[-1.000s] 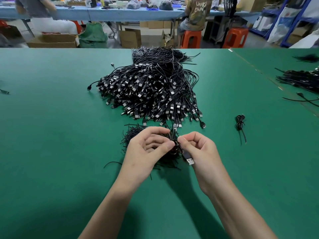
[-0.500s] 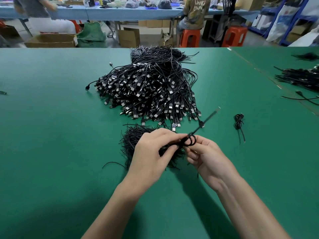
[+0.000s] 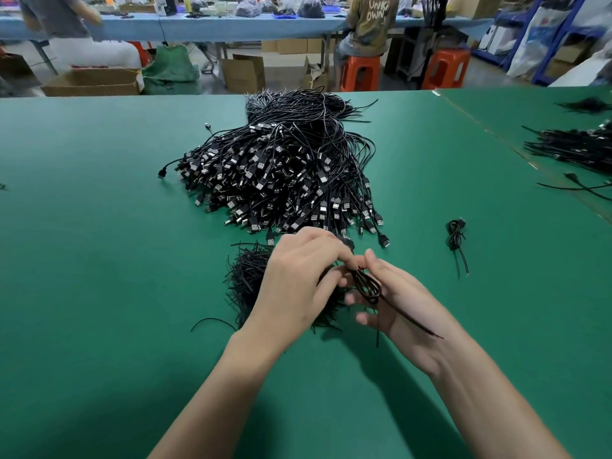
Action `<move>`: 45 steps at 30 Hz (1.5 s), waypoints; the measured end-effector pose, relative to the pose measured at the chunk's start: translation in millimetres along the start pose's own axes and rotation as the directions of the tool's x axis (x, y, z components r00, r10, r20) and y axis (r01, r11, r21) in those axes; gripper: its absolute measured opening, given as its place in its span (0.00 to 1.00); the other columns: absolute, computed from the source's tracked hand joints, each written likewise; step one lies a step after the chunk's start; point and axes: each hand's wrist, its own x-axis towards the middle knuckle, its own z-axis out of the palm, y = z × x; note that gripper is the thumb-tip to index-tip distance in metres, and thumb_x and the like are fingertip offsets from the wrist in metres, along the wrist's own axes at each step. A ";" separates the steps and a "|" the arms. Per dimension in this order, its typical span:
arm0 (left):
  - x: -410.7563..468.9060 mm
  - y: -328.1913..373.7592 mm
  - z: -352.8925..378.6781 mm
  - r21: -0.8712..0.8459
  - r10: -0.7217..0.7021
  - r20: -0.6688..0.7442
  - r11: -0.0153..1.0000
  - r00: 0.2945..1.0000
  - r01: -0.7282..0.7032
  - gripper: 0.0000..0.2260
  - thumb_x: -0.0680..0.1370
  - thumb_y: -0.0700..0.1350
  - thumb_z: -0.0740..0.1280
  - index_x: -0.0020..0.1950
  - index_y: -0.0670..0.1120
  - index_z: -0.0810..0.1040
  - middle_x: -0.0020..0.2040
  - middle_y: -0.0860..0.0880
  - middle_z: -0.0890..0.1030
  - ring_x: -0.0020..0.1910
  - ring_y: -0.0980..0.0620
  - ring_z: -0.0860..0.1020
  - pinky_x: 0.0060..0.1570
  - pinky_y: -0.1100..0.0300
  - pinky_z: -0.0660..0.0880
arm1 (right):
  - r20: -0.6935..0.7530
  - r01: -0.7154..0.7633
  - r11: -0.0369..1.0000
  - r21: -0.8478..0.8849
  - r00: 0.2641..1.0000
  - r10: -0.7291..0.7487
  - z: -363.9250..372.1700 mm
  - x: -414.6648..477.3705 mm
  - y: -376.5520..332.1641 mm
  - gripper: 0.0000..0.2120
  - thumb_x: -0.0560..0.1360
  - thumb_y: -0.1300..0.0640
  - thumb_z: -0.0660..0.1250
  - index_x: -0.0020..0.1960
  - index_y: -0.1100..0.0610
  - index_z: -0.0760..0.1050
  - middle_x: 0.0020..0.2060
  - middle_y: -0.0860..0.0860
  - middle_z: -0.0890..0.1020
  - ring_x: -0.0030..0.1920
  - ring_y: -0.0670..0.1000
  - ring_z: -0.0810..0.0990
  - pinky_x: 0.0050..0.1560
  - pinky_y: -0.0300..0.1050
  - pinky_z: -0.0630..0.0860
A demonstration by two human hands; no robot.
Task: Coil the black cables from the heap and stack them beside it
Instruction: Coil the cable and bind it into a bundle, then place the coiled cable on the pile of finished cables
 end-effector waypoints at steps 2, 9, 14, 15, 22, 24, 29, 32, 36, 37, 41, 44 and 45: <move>2.8 -0.6 6.4 -0.072 -0.077 0.047 0.994 0.996 0.080 0.09 0.75 0.34 0.74 0.47 0.48 0.82 0.55 0.57 0.83 0.60 0.55 0.79 0.62 0.52 0.72 | -0.048 0.019 1.000 0.007 0.999 -0.019 -10.5 6.1 1.0 0.18 0.77 0.50 0.69 0.62 0.59 0.78 0.44 0.54 0.85 0.35 0.48 0.81 0.28 0.38 0.73; 35.8 -47.3 17.0 0.236 -0.468 0.186 0.875 0.864 0.423 0.10 0.81 0.49 0.69 0.62 0.52 0.80 0.60 0.55 0.80 0.60 0.54 0.78 0.58 0.57 0.75 | -0.519 0.033 0.929 -0.367 0.822 -0.234 -100.4 65.8 -19.9 0.14 0.79 0.58 0.71 0.64 0.57 0.77 0.46 0.54 0.85 0.37 0.47 0.82 0.31 0.39 0.76; 60.3 -83.3 32.7 0.513 -0.633 0.265 0.731 0.728 0.449 0.15 0.84 0.51 0.66 0.68 0.49 0.80 0.63 0.48 0.81 0.60 0.45 0.80 0.50 0.53 0.74 | -0.623 -0.165 0.764 -0.624 0.696 -0.358 -145.6 94.3 -45.2 0.30 0.76 0.57 0.73 0.75 0.57 0.68 0.67 0.58 0.77 0.64 0.58 0.78 0.63 0.51 0.74; 63.6 -88.8 36.6 0.544 -0.649 0.273 0.713 0.710 0.443 0.15 0.84 0.52 0.66 0.68 0.49 0.80 0.62 0.47 0.81 0.59 0.44 0.80 0.50 0.53 0.75 | -0.614 -0.197 0.712 -0.674 0.685 -0.392 -146.0 95.1 -48.1 0.31 0.76 0.56 0.73 0.76 0.58 0.68 0.69 0.59 0.75 0.67 0.58 0.75 0.65 0.50 0.72; 74.2 -111.0 46.8 0.558 -0.693 0.211 0.664 0.689 0.497 0.10 0.81 0.49 0.70 0.48 0.43 0.84 0.45 0.46 0.85 0.41 0.44 0.78 0.41 0.56 0.72 | -0.312 0.066 0.641 -0.765 0.832 -0.458 -81.3 89.4 -31.1 0.12 0.79 0.55 0.69 0.62 0.52 0.80 0.59 0.50 0.82 0.61 0.49 0.79 0.65 0.51 0.75; 75.3 -109.6 41.8 0.472 -0.691 0.216 0.692 0.690 0.546 0.12 0.79 0.47 0.67 0.41 0.42 0.84 0.36 0.46 0.82 0.36 0.44 0.76 0.38 0.57 0.71 | -0.251 0.114 0.707 -0.698 0.886 -0.390 -57.5 89.8 -22.9 0.08 0.81 0.54 0.67 0.58 0.51 0.81 0.52 0.45 0.84 0.55 0.46 0.81 0.57 0.45 0.78; 77.1 -75.9 28.5 0.168 -0.645 0.268 0.763 0.716 0.625 0.16 0.83 0.47 0.63 0.42 0.38 0.81 0.34 0.43 0.81 0.32 0.49 0.73 0.37 0.55 0.70 | -0.137 -0.030 0.984 -0.176 0.991 0.006 -7.8 99.0 -14.4 0.19 0.85 0.45 0.58 0.58 0.59 0.80 0.55 0.57 0.85 0.54 0.52 0.84 0.56 0.51 0.81; 64.5 -42.4 17.0 0.077 -0.601 0.279 0.791 0.749 0.606 0.12 0.82 0.45 0.65 0.43 0.43 0.83 0.34 0.52 0.81 0.33 0.56 0.74 0.32 0.66 0.67 | -0.085 -0.131 0.988 0.079 0.987 0.138 7.3 103.5 -21.8 0.27 0.85 0.41 0.54 0.62 0.64 0.77 0.57 0.61 0.83 0.57 0.57 0.83 0.59 0.54 0.80; 37.1 7.4 1.8 0.024 -0.482 0.396 0.856 0.782 0.516 0.07 0.80 0.48 0.68 0.43 0.50 0.83 0.32 0.57 0.79 0.30 0.60 0.73 0.38 0.61 0.75 | -0.068 -0.152 0.954 0.257 0.982 0.175 12.4 99.6 -32.9 0.23 0.86 0.46 0.55 0.61 0.63 0.79 0.46 0.57 0.86 0.41 0.51 0.85 0.41 0.45 0.84; 30.9 16.7 -1.4 0.044 -0.451 0.446 0.874 0.773 0.485 0.07 0.79 0.50 0.69 0.43 0.51 0.83 0.34 0.56 0.81 0.32 0.59 0.75 0.41 0.58 0.77 | -0.059 -0.152 0.949 0.278 0.983 0.174 11.9 96.0 -34.4 0.21 0.86 0.49 0.55 0.59 0.62 0.80 0.41 0.54 0.86 0.36 0.49 0.85 0.36 0.42 0.83; 17.8 24.6 -14.7 0.224 -0.405 0.493 0.914 0.770 0.338 0.15 0.80 0.62 0.65 0.46 0.53 0.83 0.39 0.54 0.82 0.41 0.54 0.79 0.47 0.53 0.77 | -0.021 -0.098 0.958 0.269 0.994 0.107 6.7 69.0 -37.2 0.15 0.87 0.53 0.56 0.56 0.59 0.78 0.29 0.47 0.73 0.26 0.44 0.70 0.23 0.36 0.71; 19.9 12.6 -24.0 0.091 -0.382 0.275 0.924 0.883 0.371 0.09 0.83 0.53 0.65 0.48 0.53 0.82 0.45 0.55 0.81 0.47 0.53 0.78 0.54 0.49 0.76 | 0.031 -0.048 0.986 0.159 0.999 0.044 6.2 38.2 -40.8 0.15 0.85 0.48 0.57 0.47 0.56 0.74 0.27 0.45 0.62 0.24 0.44 0.58 0.20 0.36 0.56; 22.2 8.1 -24.0 0.045 -0.334 0.211 0.942 0.919 0.332 0.06 0.83 0.48 0.65 0.55 0.51 0.82 0.52 0.55 0.81 0.54 0.53 0.78 0.59 0.49 0.74 | 0.062 -0.048 0.993 0.111 0.997 0.041 8.1 27.4 -41.5 0.17 0.85 0.46 0.58 0.43 0.54 0.73 0.27 0.46 0.59 0.24 0.45 0.55 0.21 0.36 0.53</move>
